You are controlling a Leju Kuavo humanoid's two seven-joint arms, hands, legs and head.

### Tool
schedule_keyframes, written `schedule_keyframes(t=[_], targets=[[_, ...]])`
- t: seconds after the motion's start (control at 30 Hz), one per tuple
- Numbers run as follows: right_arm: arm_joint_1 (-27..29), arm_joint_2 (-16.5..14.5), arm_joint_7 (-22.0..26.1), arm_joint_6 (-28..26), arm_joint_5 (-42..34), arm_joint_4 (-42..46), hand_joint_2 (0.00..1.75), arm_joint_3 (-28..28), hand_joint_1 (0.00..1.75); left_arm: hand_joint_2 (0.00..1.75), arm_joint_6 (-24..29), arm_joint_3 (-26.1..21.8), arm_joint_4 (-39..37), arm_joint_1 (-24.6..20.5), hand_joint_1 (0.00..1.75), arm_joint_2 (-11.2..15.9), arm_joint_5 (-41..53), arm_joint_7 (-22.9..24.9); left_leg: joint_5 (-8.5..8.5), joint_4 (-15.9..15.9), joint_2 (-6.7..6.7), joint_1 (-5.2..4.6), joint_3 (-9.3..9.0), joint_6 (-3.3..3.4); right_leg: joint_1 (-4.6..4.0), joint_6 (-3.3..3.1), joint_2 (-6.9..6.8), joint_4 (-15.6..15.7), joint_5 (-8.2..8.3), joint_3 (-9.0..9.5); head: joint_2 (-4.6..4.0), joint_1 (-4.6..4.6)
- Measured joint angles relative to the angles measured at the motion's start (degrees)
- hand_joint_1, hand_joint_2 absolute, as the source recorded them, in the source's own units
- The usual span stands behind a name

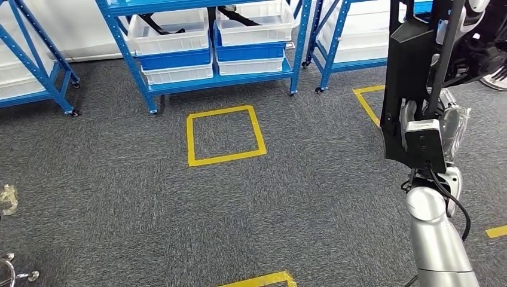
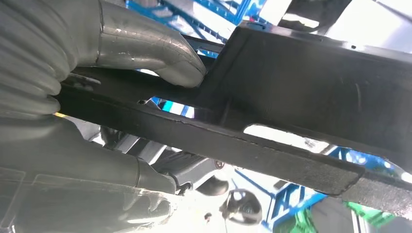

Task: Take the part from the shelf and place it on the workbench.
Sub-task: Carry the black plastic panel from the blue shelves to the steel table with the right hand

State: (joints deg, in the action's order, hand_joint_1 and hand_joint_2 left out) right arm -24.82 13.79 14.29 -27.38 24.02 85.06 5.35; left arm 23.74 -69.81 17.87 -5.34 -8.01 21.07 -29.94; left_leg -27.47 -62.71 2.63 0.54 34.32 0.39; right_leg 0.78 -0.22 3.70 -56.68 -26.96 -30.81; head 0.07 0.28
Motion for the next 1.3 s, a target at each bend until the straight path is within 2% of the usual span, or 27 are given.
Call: schedule_keyframes(t=[0.07, 0.13, 0.17, 0.23, 0.3, 0.33, 0.37, 0.4, 0.43, 0.47, 0.5, 0.57, 0.63, 0.67, 0.73, 0.8, 0.83, 0.87, 0.9, 0.93, 0.97, 1.03, 1.1, 1.17, 1.2, 1.23, 1.3], targets=[[-0.03, -0.09, -0.02, -0.02, -0.05, 0.28, 1.75, -0.14, 1.75, 1.75, -0.04, -0.04, 0.23, 0.09, 0.0, 0.02, 0.01, -0.01, 0.86, 4.52, 1.82, 0.11, -2.38, 0.46, -0.04, 0.44, 1.07, -0.15, 0.25, -0.54, 0.0, -0.05], [0.11, -0.12, -0.05, -0.04, -0.11, 0.59, 1.75, -0.3, 1.75, 1.75, -0.07, -0.07, 0.46, 0.1, 0.0, -0.03, 0.01, -0.02, 0.66, 5.29, 0.98, 0.02, -2.52, 0.81, -0.1, 1.19, 2.3, -0.12, 0.68, -1.21, 0.0, -0.1], [0.25, -0.08, -0.06, -0.05, -0.14, 0.79, 1.75, -0.43, 1.75, 1.75, -0.08, -0.09, 0.58, 0.06, 0.0, -0.09, 0.0, -0.03, 0.77, 5.69, 0.15, 0.06, -2.54, 1.09, -0.14, 1.5, 2.22, -0.37, 0.64, -1.68, 0.0, -0.12], [0.28, 0.03, -0.07, -0.09, -0.16, 1.1, 1.75, -0.66, 1.75, 1.75, -0.11, -0.14, 0.78, 0.07, 0.0, -0.22, 0.0, -0.03, 1.18, 6.44, -1.41, 0.35, -2.59, 1.67, -0.46, 1.71, 0.24, -3.34, -0.82, -3.6, 0.0, 0.27], [0.34, 0.07, -0.07, -0.11, -0.17, 1.22, 1.75, -0.73, 1.75, 1.75, -0.13, -0.17, 0.85, 0.14, 0.0, -0.26, 0.0, -0.03, 1.35, 6.65, -2.92, 0.4, -2.52, 1.94, -0.4, 1.53, -2.27, -10.51, -3.84, -7.13, 0.0, 0.67], [0.48, 0.06, -0.07, -0.12, -0.19, 1.23, 1.75, -0.74, 1.75, 1.75, -0.13, -0.19, 0.86, 0.17, 0.0, -0.27, 0.0, -0.02, 1.35, 6.63, -3.71, 0.39, -2.45, 1.93, -0.21, 1.65, -2.75, -14.17, -5.02, -8.88, 0.0, 0.72], [0.67, 0.05, -0.08, -0.12, -0.24, 1.23, 1.75, -0.74, 1.75, 1.75, -0.13, -0.19, 0.86, 0.18, 0.0, -0.28, 0.0, -0.01, 1.34, 6.61, -4.48, 0.41, -2.41, 1.91, 0.06, 1.99, -2.99, -16.28, -5.5, -9.89, 0.0, 0.71], [0.81, 0.05, -0.09, -0.12, -0.3, 1.23, 1.75, -0.76, 1.75, 1.75, -0.14, -0.2, 0.86, 0.18, 0.0, -0.31, 0.0, 0.0, 1.31, 6.57, -5.24, 0.47, -2.4, 1.85, 0.34, 2.57, -3.23, -16.13, -5.07, -9.76, 0.0, 0.73], [0.89, 0.07, -0.1, -0.11, -0.35, 1.24, 1.75, -0.81, 1.75, 1.75, -0.16, -0.2, 0.86, 0.17, 0.0, -0.35, 0.0, 0.01, 1.24, 6.5, -5.97, 0.57, -2.44, 1.73, 0.65, 3.31, -3.65, -13.58, -3.83, -8.42, 0.0, 0.73], [0.91, 0.08, -0.11, -0.11, -0.42, 1.31, 1.75, -0.91, 1.75, 1.75, -0.17, -0.2, 0.86, 0.17, 0.0, -0.4, 0.0, 0.03, 1.11, 6.34, -6.63, 0.66, -2.49, 1.5, 0.93, 4.09, -4.66, -9.29, -2.15, -6.15, 0.0, 0.74], [0.89, 0.08, -0.12, -0.12, -0.5, 1.39, 1.75, -1.04, 1.75, 1.75, -0.19, -0.2, 0.93, 0.17, 0.0, -0.37, -0.01, 0.04, 0.91, 6.1, -7.2, 0.59, -2.5, 1.14, 0.99, 4.55, -5.93, -5.31, -0.8, -4.01, 0.0, 0.78], [0.95, 0.08, -0.16, -0.12, -0.74, 1.64, 1.75, -1.39, 1.75, 1.75, -0.19, -0.2, 1.11, 0.16, 0.0, -0.34, -0.04, 0.08, 0.6, 5.66, -8.16, 0.25, -2.49, 0.39, 0.82, 4.35, -7.27, -0.93, 0.55, -1.82, 0.0, 0.77], [1.17, 0.1, -0.22, -0.14, -0.98, 1.76, 1.75, -1.77, 1.75, 1.75, -0.19, -0.2, 1.26, 0.14, 0.0, -0.36, -0.08, 0.09, 0.55, 5.56, -9.14, 0.08, -2.54, -0.06, 0.72, 3.45, -6.22, -0.97, 0.67, -2.18, 0.0, 0.66], [1.31, 0.11, -0.25, -0.15, -1.08, 1.83, 1.75, -1.97, 1.75, 1.75, -0.19, -0.2, 1.31, 0.13, 0.0, -0.37, -0.1, 0.09, 0.36, 5.45, -9.12, 0.24, -2.52, -0.3, 0.95, 3.1, -5.6, -1.06, 0.77, -2.37, 0.0, 0.6], [1.49, 0.13, -0.28, -0.18, -1.16, 2.14, 1.75, -2.35, 1.75, 1.75, -0.18, -0.2, 1.39, 0.15, 0.0, -0.42, -0.14, 0.1, -1.75, 3.0, -6.83, 0.63, -1.52, -0.69, 1.32, 2.23, -4.37, -1.07, 1.06, -2.62, 0.0, 0.42], [1.64, 0.06, -0.29, -0.2, -1.22, 2.41, 1.75, -2.6, 1.75, 1.75, -0.17, -0.22, 1.46, 0.25, 0.0, -0.46, -0.17, 0.17, -5.88, -4.03, -3.65, 0.73, 1.64, -0.77, 1.2, 1.39, -3.2, -1.06, 1.31, -2.89, 0.0, 0.18], [1.78, 0.0, -0.29, -0.2, -1.27, 2.46, 1.75, -2.69, 1.75, 1.75, -0.17, -0.23, 1.49, 0.29, 0.0, -0.47, -0.2, 0.21, -7.59, -8.01, -2.93, 0.7, 3.52, -0.7, 1.02, 1.12, -2.56, -1.07, 1.39, -3.02, 0.0, 0.1], [1.96, -0.06, -0.3, -0.21, -1.32, 2.47, 1.75, -2.79, 1.75, 1.75, -0.17, -0.24, 1.52, 0.31, 0.0, -0.48, -0.22, 0.26, -8.4, -10.8, -2.61, 0.67, 4.9, -0.58, 0.83, 1.0, -1.87, -1.08, 1.45, -3.11, 0.0, 0.08], [2.15, -0.1, -0.3, -0.21, -1.36, 2.48, 1.75, -2.92, 1.75, 1.75, -0.17, -0.24, 1.56, 0.32, 0.0, -0.49, -0.28, 0.29, -8.07, -11.61, -2.49, 0.66, 5.35, -0.4, 0.68, 0.95, -1.14, -1.11, 1.48, -3.15, 0.0, 0.07], [2.3, -0.12, -0.31, -0.21, -1.41, 2.5, 1.75, -3.09, 1.75, 1.75, -0.17, -0.24, 1.58, 0.33, 0.0, -0.5, -0.34, 0.3, -6.69, -10.19, -2.36, 0.66, 4.69, -0.15, 0.57, 0.95, -0.37, -1.13, 1.49, -3.13, 0.0, 0.08], [2.39, -0.14, -0.32, -0.23, -1.46, 2.54, 1.75, -3.26, 1.75, 1.75, -0.17, -0.24, 1.62, 0.34, 0.0, -0.51, -0.38, 0.31, -4.58, -6.85, -1.86, 0.66, 3.03, 0.15, 0.52, 0.97, 0.42, -1.18, 1.5, -3.07, 0.0, 0.07], [2.43, -0.16, -0.33, -0.32, -1.61, 2.7, 1.75, -3.57, 1.75, 1.75, -0.17, -0.25, 1.75, 0.35, 0.0, -0.52, -0.44, 0.33, -1.36, 0.65, 0.74, 0.75, -0.67, 0.63, 0.36, 1.13, 1.85, -1.34, 1.56, -3.15, 0.0, 0.12], [2.56, -0.2, -0.28, -0.43, -1.89, 2.92, 1.75, -3.94, 1.75, 1.75, -0.14, -0.26, 1.92, 0.4, 0.0, -0.54, -0.44, 0.38, -0.74, 3.92, 2.19, 0.6, -2.22, 0.7, 0.37, 1.67, 3.12, -1.42, 1.87, -3.64, 0.0, 0.14], [2.98, -0.13, -0.22, -0.53, -2.23, 3.19, 1.75, -4.48, 1.75, 1.75, -0.11, -0.26, 2.09, 0.39, 0.0, -0.62, -0.52, 0.44, -0.54, 4.41, 0.86, 0.38, -2.37, 0.92, 0.53, 2.43, 4.17, -1.28, 2.27, -4.27, 0.0, 0.11], [3.21, -0.05, -0.19, -0.6, -2.39, 3.32, 1.75, -4.78, 1.75, 1.75, -0.1, -0.26, 2.19, 0.37, 0.0, -0.66, -0.56, 0.46, -0.29, 4.74, 0.12, 0.38, -2.48, 1.23, 0.44, 2.66, 3.27, -1.61, 2.15, -4.69, 0.0, 0.11], [3.33, 0.04, -0.13, -0.69, -2.61, 3.42, 1.75, -5.09, 1.75, 1.75, -0.08, -0.27, 2.31, 0.37, 0.0, -0.7, -0.62, 0.5, -0.02, 5.08, -0.65, 0.44, -2.56, 1.55, 0.3, 2.7, 1.72, -2.77, 1.54, -5.47, 0.0, 0.36], [3.46, 0.1, 0.15, -0.88, -3.1, 3.56, 1.75, -5.55, 1.75, 1.75, 0.03, -0.29, 2.49, 0.45, 0.0, -0.73, -0.69, 0.72, 0.26, 5.43, -2.24, 0.39, -2.57, 1.91, 0.07, 2.39, -2.0, -8.46, -1.09, -8.32, 0.0, 0.81]])
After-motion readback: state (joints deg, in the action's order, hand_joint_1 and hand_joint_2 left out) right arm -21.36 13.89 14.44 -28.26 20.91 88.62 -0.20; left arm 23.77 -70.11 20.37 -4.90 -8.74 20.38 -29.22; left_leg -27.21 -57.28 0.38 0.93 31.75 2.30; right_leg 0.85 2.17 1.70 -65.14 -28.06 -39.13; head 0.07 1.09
